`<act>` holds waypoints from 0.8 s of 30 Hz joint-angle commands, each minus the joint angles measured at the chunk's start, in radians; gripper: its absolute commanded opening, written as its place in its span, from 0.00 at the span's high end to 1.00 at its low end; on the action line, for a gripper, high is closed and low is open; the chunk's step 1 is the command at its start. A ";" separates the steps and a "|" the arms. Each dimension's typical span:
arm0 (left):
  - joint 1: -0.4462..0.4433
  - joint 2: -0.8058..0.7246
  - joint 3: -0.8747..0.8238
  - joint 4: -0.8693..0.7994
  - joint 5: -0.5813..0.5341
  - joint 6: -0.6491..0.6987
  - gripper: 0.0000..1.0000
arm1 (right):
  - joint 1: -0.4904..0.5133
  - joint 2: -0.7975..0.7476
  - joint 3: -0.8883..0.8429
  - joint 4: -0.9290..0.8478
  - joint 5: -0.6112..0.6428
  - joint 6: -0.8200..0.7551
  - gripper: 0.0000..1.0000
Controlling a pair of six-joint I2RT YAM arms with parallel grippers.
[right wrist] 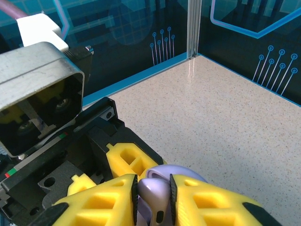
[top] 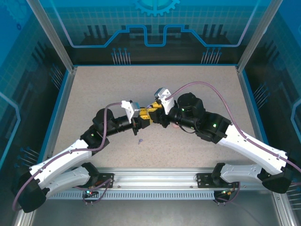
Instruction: Insert the wireless bluetooth earbuds into the charging case
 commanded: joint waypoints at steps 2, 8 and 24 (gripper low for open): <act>-0.007 -0.004 0.013 0.021 -0.012 -0.006 0.95 | 0.012 0.008 0.009 -0.004 -0.006 0.003 0.66; -0.007 -0.004 0.005 0.015 -0.022 0.002 0.95 | 0.006 -0.006 0.066 -0.024 -0.012 0.008 0.53; -0.007 -0.153 -0.012 -0.103 -0.117 0.051 0.95 | -0.200 -0.276 -0.216 -0.147 0.120 0.269 0.25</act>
